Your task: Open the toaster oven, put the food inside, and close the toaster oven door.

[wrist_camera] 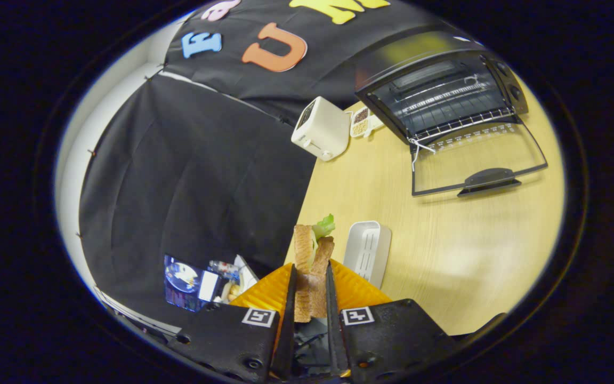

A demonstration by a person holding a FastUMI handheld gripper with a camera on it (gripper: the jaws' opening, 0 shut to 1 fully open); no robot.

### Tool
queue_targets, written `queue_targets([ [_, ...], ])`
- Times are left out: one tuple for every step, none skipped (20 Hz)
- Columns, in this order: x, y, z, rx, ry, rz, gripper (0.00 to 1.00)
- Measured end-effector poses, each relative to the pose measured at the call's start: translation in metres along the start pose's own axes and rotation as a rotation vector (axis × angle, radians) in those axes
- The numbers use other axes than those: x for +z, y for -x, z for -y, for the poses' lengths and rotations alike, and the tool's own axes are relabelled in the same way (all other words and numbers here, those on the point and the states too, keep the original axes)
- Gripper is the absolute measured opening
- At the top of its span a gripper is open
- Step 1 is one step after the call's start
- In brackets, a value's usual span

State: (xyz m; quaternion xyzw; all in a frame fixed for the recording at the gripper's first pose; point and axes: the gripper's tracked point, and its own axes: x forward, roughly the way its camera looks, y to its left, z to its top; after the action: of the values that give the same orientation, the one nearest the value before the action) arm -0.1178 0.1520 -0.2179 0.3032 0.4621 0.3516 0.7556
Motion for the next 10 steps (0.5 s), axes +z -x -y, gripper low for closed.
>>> queue_targets([
  [0.007,0.005,0.005,0.005,-0.015,0.017,0.31],
  [0.018,0.008,0.012,0.007,-0.037,0.045,0.31],
  [0.024,0.011,0.015,0.012,-0.057,0.064,0.31],
  [0.034,0.013,0.022,0.026,-0.092,0.088,0.30],
  [0.046,0.016,0.027,0.045,-0.139,0.120,0.31],
  [0.062,0.020,0.033,0.067,-0.184,0.164,0.30],
  [0.074,0.021,0.040,0.083,-0.208,0.203,0.31],
  [0.089,0.023,0.052,0.091,-0.239,0.258,0.30],
  [0.102,0.023,0.065,0.086,-0.266,0.308,0.30],
  [0.112,0.023,0.079,0.078,-0.300,0.347,0.30],
])
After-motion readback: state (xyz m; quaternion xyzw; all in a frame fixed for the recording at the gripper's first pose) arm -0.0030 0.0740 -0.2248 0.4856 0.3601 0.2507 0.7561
